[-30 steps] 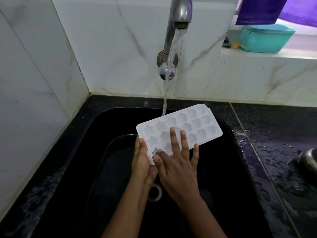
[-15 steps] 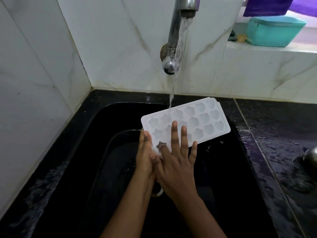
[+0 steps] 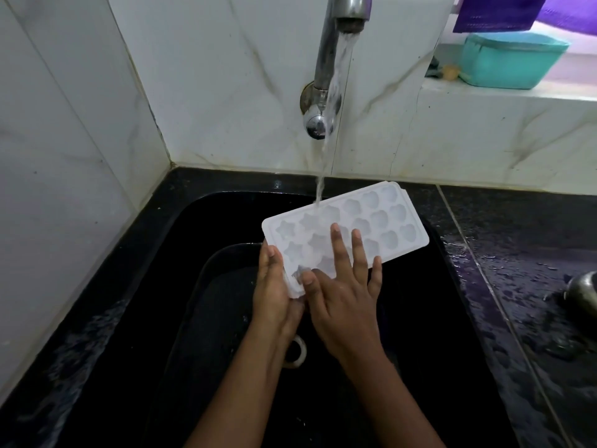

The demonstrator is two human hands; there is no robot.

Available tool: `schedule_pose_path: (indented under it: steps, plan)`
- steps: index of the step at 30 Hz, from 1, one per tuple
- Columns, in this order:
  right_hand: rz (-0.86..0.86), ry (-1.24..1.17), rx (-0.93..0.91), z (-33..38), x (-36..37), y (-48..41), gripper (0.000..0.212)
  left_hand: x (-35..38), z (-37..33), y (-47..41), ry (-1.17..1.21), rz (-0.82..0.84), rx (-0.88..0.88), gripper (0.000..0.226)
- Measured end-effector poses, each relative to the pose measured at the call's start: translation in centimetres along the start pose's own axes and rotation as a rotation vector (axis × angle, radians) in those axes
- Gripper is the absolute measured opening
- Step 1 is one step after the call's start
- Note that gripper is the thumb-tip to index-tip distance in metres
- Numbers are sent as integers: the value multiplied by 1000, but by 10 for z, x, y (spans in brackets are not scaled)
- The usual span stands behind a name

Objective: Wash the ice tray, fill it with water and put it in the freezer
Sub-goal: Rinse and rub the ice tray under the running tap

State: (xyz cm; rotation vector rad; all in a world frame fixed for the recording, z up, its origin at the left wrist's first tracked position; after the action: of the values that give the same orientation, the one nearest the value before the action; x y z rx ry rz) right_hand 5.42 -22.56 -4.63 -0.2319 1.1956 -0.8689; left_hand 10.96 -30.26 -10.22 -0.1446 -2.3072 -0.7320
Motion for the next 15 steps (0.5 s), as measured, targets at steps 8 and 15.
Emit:
schedule_pose_path:
  steps: [8,15]
  plan:
    - [-20,-134,-81,7,0,0,62,-4,-13,-4,31,-6,90,38]
    - [-169,-193,80,-17,-15,-12,59,-12,-29,-6,42,-25,124,31]
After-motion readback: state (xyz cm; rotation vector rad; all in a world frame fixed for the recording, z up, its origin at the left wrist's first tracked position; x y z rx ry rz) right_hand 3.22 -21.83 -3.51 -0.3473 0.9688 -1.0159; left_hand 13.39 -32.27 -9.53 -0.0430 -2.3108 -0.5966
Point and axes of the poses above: each hand's wrist, its own y-axis away from the middle knuckle, its own x-axis out of the palm, z = x × y, the point moved 7 cm from there along -y, towards the middle knuckle, and after that the axes turned 9 degrees about -z, right-handed, at the moved point
